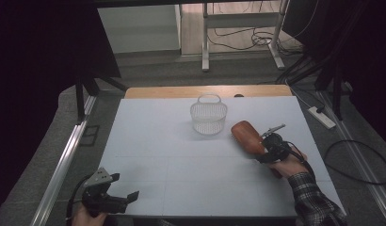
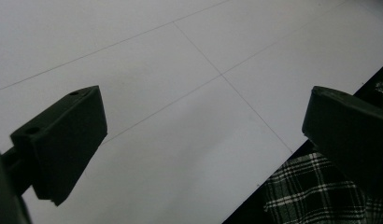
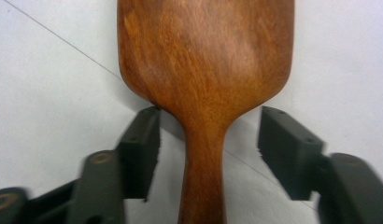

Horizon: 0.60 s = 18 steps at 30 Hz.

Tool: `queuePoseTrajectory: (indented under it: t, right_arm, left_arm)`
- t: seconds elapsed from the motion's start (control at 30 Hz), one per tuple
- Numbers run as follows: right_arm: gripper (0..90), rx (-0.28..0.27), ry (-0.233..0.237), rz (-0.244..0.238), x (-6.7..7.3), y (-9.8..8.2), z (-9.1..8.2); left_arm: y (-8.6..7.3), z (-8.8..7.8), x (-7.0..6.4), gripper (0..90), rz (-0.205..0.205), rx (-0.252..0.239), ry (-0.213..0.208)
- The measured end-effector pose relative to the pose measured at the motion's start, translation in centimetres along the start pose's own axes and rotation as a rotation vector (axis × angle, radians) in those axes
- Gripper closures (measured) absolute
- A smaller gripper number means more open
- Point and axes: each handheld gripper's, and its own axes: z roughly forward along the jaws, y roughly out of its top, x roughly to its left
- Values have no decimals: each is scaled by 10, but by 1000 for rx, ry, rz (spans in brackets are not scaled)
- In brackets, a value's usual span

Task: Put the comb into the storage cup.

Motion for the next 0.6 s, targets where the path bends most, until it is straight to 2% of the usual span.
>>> queuePoseTrajectory:
  t: [0.07, 0.1, 0.13, 0.2, 0.33, 0.5, 0.6]
  right_arm:
    - [513, 4, 11, -2, 0, 0, 0]
    - [513, 4, 11, -2, 0, 0, 0]
    - [572, 15, 18, -2, -1, -1, 1]
    - [616, 22, 22, -2, -1, -1, 1]
    - [701, 38, 47, 18, -4, -2, 1]
    - [718, 37, 78, 53, -7, -3, -1]
    - [721, 25, 75, 52, -5, -3, -3]
  left_arm:
    - [0, 0, 0, 8, -1, 0, 0]
    - [0, 0, 0, 8, -1, 0, 0]
    - [0, 0, 0, 8, -1, 0, 0]
    - [0, 0, 0, 8, 0, 1, 1]
    - [0, 0, 0, 8, 0, 2, 1]
    - [0, 0, 0, 8, -1, 1, 2]
    - [0, 0, 0, 8, -1, 1, 2]
